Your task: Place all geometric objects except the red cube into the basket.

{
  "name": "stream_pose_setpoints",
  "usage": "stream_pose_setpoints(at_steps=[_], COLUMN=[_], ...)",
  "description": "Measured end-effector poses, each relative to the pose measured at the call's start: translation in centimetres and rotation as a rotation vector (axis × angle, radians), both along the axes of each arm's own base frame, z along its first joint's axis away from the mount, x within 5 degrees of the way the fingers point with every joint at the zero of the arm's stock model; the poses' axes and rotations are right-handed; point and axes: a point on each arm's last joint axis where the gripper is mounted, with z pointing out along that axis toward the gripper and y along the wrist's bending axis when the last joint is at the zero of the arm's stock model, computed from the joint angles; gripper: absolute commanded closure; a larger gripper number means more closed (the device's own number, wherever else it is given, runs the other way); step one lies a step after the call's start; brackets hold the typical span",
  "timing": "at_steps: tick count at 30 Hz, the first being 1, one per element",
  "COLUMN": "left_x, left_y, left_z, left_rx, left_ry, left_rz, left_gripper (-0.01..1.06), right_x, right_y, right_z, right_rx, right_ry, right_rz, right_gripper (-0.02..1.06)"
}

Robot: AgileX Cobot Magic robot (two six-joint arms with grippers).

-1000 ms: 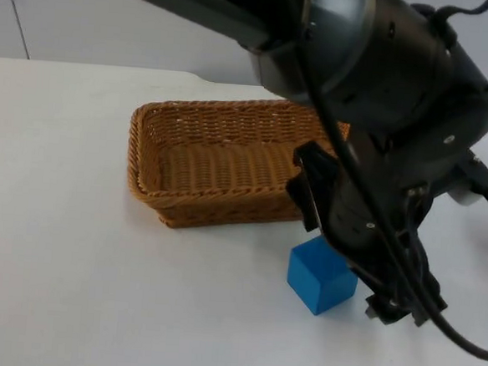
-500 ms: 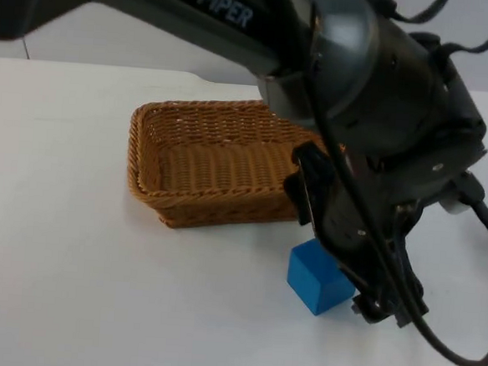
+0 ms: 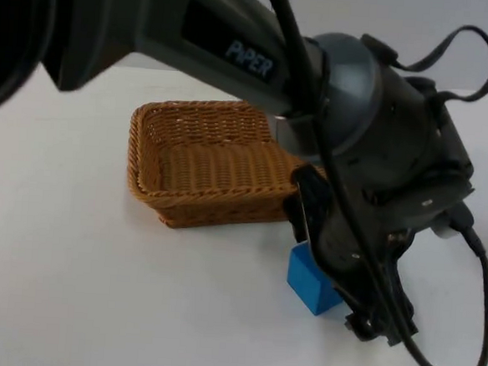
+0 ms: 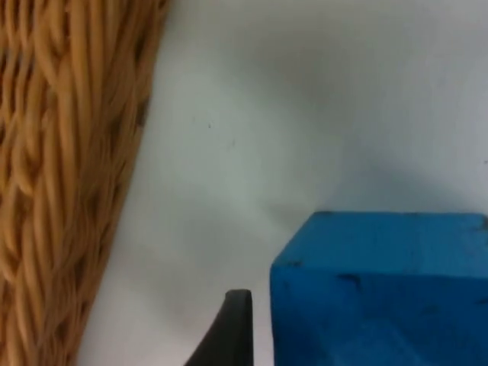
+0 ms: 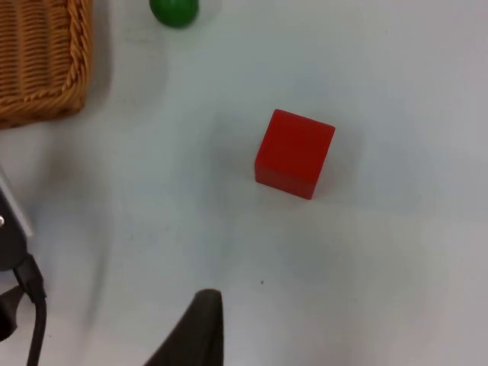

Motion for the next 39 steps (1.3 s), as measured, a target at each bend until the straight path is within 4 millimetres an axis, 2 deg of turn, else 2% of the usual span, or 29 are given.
stream_pose_setpoints(at_steps=[2,4,5,6,9,10,15,18,19,24,25,28,30,31,35,36,39], left_x=[0.0,0.0,0.0,0.1,0.1,0.1,0.0,-0.5,-0.5,-3.2,-3.2,-4.3,-4.6,-4.6,-3.4,-3.4,-1.6], left_y=[-0.1,-0.2,-0.2,-0.2,-0.2,-0.2,0.1,0.5,0.5,0.7,0.7,1.7,2.6,2.6,4.9,4.9,7.6], left_z=[-0.1,-0.1,-0.1,-0.1,-0.1,-0.1,0.8,4.3,4.3,12.3,12.3,16.7,18.5,18.5,20.4,20.4,19.5], left_rx=[-0.011,-0.017,-0.020,-0.025,-0.033,-0.033,-0.014,-0.031,-0.031,-0.228,-0.228,-0.305,-0.319,-0.319,-0.337,-0.337,-0.326], left_ry=[-0.002,-0.004,-0.005,-0.006,-0.009,-0.009,-0.011,0.010,0.010,0.150,0.150,0.140,0.124,0.124,0.100,0.100,0.098], left_rz=[-0.003,-0.006,-0.004,-0.004,0.012,0.012,0.033,0.050,0.050,-0.034,-0.034,-0.074,-0.077,-0.077,-0.029,-0.029,0.053], left_gripper=[0.18,0.31,0.31,0.43,0.93,1.05,1.05,1.05,1.05,1.05,1.05,1.05,1.05,1.05,1.05,1.05,1.05], right_x=[0.0,0.0,0.0,0.0,0.0,0.0,0.0,0.0,0.0,0.0,0.0,0.0,0.0,0.0,0.0,0.0,0.0], right_y=[0.0,0.0,0.0,0.0,0.0,0.0,0.0,0.0,0.0,0.0,0.0,0.0,0.0,0.0,0.0,0.0,0.0], right_z=[0.0,0.0,0.0,0.0,0.0,0.0,0.0,0.0,0.0,0.0,0.0,0.0,0.0,0.0,0.0,0.0,0.0], right_rx=[0.000,0.002,0.002,0.002,0.002,0.002,0.002,0.002,0.002,0.002,0.002,0.002,0.002,0.002,0.002,0.002,0.002], right_ry=[0.000,0.000,0.000,0.000,0.000,0.000,0.000,0.000,0.000,0.000,0.000,0.000,0.000,0.000,0.000,0.000,0.000], right_rz=[0.000,0.000,0.000,0.000,0.000,0.000,0.000,0.000,0.000,0.000,0.000,0.000,0.000,0.000,0.000,0.000,0.000], right_gripper=[-0.01,-0.01,-0.01,-0.01,-0.01,-0.01,-0.01,-0.01,-0.01,-0.01,-0.01,-0.01,-0.01,-0.01,-0.01,-0.01,-0.01])
